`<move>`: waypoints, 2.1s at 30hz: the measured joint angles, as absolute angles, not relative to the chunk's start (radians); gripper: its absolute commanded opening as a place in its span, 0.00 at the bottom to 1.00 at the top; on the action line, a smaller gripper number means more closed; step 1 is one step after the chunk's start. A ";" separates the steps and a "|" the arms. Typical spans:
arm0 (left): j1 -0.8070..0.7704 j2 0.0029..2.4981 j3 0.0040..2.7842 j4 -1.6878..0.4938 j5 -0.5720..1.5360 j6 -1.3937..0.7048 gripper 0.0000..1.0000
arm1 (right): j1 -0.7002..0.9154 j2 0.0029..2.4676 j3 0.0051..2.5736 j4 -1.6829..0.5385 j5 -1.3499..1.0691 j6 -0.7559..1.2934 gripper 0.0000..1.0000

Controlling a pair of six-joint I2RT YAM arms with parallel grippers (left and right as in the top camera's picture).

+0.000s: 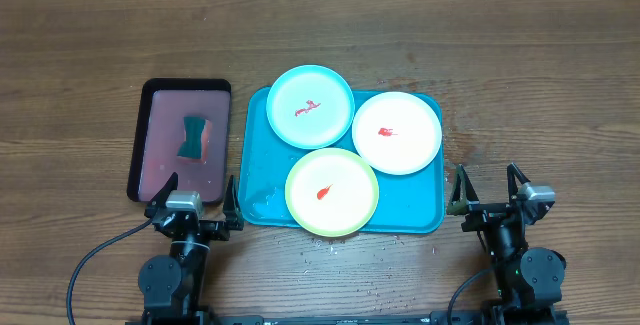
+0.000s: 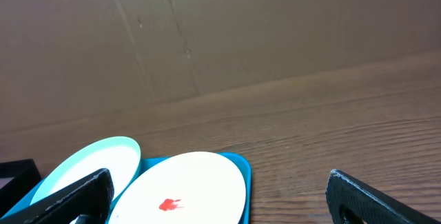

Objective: Clean dirty plates on tray and stack at the side

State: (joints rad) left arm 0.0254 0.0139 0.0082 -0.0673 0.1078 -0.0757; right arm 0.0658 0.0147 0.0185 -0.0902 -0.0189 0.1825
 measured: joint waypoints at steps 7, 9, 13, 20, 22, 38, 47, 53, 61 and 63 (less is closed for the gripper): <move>0.026 0.014 0.008 -0.067 0.108 -0.076 1.00 | 0.066 0.015 0.019 -0.089 -0.019 0.183 1.00; 0.026 0.014 0.008 -0.067 0.108 -0.076 1.00 | 0.066 0.015 0.019 -0.090 -0.019 0.183 1.00; 0.026 0.014 0.008 -0.067 0.108 -0.076 1.00 | 0.066 0.015 0.019 -0.090 -0.019 0.183 1.00; 0.026 0.014 0.008 -0.067 0.108 -0.076 1.00 | 0.066 0.015 0.019 -0.089 -0.019 0.183 1.00; 0.026 0.014 0.008 -0.067 0.108 -0.076 1.00 | 0.066 0.015 0.019 -0.090 -0.019 0.183 1.00; 0.026 0.014 0.008 -0.067 0.108 -0.076 1.00 | 0.066 0.015 0.019 -0.090 -0.019 0.183 1.00; 0.026 0.014 0.008 -0.067 0.108 -0.076 1.00 | 0.066 0.015 0.019 -0.089 -0.019 0.183 1.00; 0.026 0.014 0.008 -0.067 0.107 -0.076 1.00 | 0.066 0.015 0.019 -0.088 0.008 0.183 1.00; 0.026 0.014 0.008 -0.070 0.105 -0.129 1.00 | 0.066 0.015 0.019 -0.088 0.007 0.226 1.00; 0.026 0.014 0.012 -0.083 0.104 -0.142 1.00 | 0.066 0.015 0.019 -0.088 0.002 0.248 1.00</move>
State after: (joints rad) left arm 0.0257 0.0143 0.0120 -0.0830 0.1043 -0.1421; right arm 0.0658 0.0147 0.0185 -0.0883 0.0017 0.2481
